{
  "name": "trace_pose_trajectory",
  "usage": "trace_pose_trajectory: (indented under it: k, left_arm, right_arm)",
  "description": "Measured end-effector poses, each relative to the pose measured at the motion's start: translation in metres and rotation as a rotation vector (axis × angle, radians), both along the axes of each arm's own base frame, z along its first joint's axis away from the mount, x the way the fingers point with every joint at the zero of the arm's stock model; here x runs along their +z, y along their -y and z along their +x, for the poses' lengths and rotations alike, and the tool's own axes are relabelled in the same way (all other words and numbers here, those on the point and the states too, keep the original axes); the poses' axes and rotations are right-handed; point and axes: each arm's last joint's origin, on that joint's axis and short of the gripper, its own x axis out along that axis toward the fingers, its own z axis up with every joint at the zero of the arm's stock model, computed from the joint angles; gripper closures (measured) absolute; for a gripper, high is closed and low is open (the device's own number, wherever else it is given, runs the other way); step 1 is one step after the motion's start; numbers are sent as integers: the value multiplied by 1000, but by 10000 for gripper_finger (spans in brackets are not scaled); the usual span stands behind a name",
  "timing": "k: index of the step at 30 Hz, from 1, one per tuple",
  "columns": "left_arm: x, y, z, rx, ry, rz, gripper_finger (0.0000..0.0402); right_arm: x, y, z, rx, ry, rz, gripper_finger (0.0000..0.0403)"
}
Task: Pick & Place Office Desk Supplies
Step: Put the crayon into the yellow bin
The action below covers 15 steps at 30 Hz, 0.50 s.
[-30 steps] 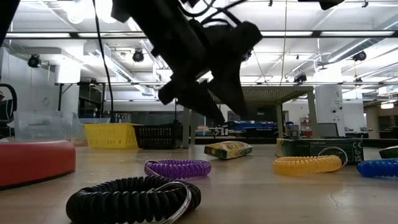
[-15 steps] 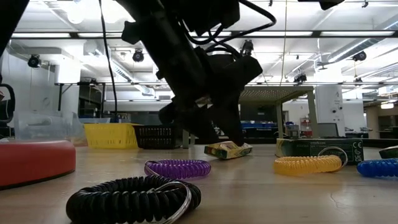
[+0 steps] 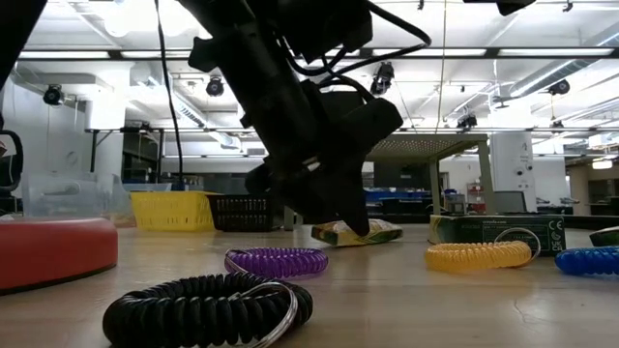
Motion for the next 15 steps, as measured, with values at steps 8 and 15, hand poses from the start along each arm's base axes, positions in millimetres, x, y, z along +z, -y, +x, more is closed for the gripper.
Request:
trace_pose_trajectory:
  k: [8, 15]
  left_arm:
    - [0, 0, 0, 1, 0, 0, 268]
    - [0, 0, 0, 4, 1, -1, 281]
  right_arm:
    - [0, 0, 0, 0, 0, 0, 355]
    - [0, 0, 0, 0, 0, 0, 355]
